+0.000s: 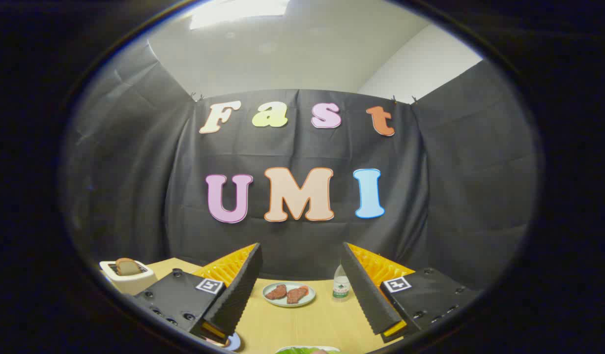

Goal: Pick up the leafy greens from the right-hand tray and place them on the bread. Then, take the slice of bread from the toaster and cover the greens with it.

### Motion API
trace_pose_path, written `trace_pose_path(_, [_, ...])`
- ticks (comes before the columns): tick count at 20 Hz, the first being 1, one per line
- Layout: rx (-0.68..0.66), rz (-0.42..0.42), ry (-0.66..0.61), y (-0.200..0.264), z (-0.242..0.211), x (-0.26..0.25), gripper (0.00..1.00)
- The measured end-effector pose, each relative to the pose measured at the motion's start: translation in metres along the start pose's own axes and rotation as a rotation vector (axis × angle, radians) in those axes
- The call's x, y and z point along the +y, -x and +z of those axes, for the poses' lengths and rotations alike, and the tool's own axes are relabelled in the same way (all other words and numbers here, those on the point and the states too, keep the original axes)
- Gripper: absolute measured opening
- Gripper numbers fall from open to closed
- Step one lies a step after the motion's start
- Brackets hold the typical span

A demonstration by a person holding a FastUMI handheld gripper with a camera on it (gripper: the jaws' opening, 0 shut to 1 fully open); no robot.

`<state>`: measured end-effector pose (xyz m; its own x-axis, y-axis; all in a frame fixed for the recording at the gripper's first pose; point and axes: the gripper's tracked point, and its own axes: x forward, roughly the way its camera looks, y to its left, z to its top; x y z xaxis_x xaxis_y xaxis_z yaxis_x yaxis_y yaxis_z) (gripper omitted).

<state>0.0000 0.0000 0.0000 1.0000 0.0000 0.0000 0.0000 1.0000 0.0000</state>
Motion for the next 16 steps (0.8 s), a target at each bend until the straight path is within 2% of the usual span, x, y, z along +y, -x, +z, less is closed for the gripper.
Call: trace_pose_path(16, [0.001, 0.035, -0.009, 0.004, 0.003, -0.018, 1.0])
